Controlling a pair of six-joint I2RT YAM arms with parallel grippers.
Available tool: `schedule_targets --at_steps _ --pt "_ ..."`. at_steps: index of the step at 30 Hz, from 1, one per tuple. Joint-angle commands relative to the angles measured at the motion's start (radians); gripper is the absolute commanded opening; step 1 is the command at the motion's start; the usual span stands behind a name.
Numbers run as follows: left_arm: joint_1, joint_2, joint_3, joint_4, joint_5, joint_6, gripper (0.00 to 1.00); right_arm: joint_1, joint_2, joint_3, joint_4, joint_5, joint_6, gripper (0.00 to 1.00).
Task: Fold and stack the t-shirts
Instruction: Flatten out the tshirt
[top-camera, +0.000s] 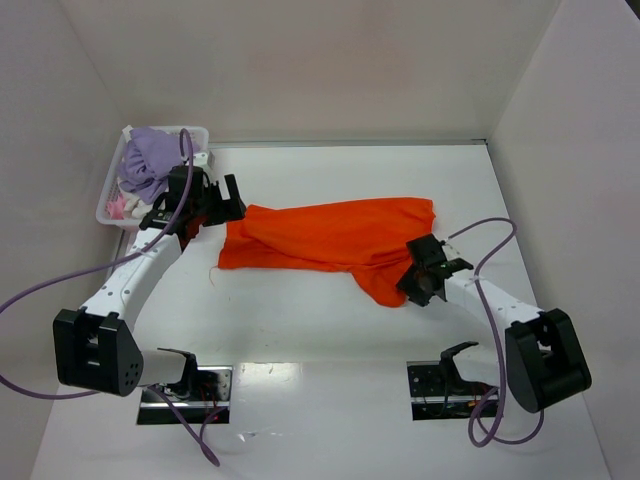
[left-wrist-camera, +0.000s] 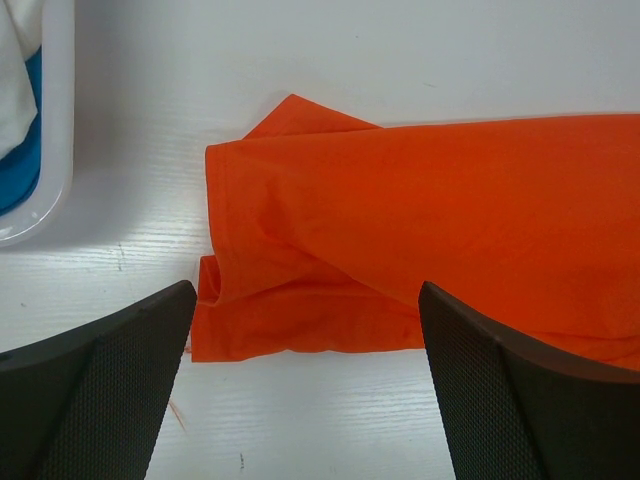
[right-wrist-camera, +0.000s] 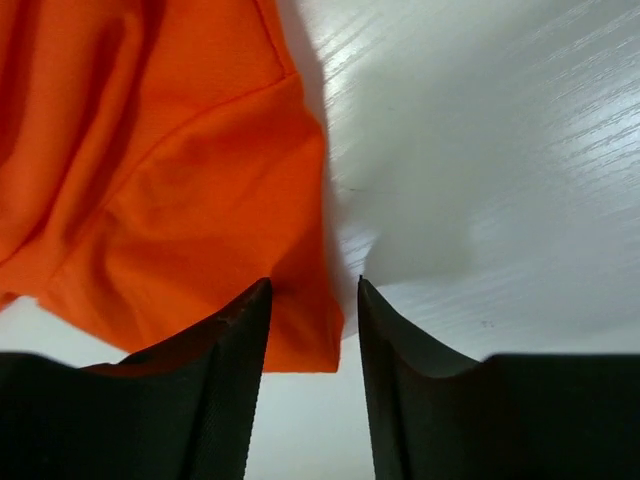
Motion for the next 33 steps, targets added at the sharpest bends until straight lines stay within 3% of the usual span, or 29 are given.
schedule_targets --at_steps 1,5,10,17,22,33 --pt "0.012 0.001 0.0 0.025 0.016 -0.002 1.0 0.007 0.046 0.054 0.046 0.04 -0.005 0.44" --pt "0.012 0.011 0.0 0.015 0.007 -0.002 1.0 0.007 0.067 0.054 0.055 0.041 -0.014 0.41" --pt "0.012 0.02 0.01 0.006 0.007 -0.002 1.0 0.007 0.077 0.086 0.055 0.062 -0.014 0.16" --pt "0.012 0.038 -0.013 -0.005 0.016 -0.063 1.0 0.007 0.057 0.21 0.011 0.071 -0.062 0.04" --pt "0.012 0.047 -0.039 -0.005 0.004 -0.116 1.0 0.007 0.048 0.282 -0.021 0.084 -0.097 0.03" --pt "0.012 0.027 -0.17 0.015 -0.03 -0.268 1.0 0.007 -0.012 0.244 -0.03 0.122 -0.077 0.03"
